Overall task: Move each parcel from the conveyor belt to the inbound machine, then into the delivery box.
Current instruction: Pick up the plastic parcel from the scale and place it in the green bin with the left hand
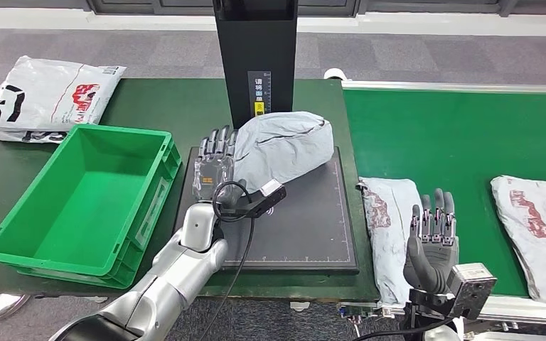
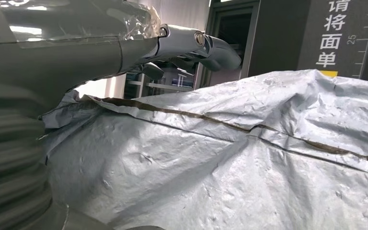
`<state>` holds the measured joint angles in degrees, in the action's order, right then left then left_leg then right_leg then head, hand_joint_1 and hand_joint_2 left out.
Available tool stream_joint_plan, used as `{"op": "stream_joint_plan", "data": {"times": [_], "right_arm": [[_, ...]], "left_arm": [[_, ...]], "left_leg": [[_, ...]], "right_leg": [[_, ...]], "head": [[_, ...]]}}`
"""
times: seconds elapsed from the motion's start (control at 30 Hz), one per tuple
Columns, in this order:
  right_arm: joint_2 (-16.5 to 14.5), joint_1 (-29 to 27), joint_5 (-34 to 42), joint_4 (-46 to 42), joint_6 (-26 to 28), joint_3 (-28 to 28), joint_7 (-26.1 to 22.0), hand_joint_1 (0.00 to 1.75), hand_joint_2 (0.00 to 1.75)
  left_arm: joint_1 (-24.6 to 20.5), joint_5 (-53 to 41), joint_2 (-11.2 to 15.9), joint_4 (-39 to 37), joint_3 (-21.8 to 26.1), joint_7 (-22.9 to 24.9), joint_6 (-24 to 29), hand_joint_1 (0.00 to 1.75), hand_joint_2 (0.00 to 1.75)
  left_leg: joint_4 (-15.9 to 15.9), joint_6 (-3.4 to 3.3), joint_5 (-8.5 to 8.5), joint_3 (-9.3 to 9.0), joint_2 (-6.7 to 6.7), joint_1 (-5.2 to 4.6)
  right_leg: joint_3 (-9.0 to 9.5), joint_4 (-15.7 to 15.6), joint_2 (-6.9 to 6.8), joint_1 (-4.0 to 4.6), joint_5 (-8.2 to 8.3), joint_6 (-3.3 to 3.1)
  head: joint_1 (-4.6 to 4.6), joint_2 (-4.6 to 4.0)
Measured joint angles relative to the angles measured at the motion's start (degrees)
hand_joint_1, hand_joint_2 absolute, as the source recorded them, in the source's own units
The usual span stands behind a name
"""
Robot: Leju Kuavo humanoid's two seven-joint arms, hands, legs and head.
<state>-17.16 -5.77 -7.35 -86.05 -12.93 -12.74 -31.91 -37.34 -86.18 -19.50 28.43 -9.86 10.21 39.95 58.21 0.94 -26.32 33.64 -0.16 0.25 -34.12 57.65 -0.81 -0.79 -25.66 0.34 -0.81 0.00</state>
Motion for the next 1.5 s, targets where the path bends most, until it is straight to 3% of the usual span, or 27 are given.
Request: {"op": "stream_joint_plan", "data": {"times": [1.5], "right_arm": [[0.02,0.26,0.01,0.26,-0.01,0.00,0.00,0.00,1.75]], "left_arm": [[-0.43,0.02,0.02,-0.54,0.07,0.00,0.00,0.00,1.75]], "left_leg": [[0.00,0.00,0.00,0.00,0.00,0.00]], "right_leg": [[0.00,0.00,0.00,0.00,0.00,0.00]], "head": [[0.00,0.00]]}}
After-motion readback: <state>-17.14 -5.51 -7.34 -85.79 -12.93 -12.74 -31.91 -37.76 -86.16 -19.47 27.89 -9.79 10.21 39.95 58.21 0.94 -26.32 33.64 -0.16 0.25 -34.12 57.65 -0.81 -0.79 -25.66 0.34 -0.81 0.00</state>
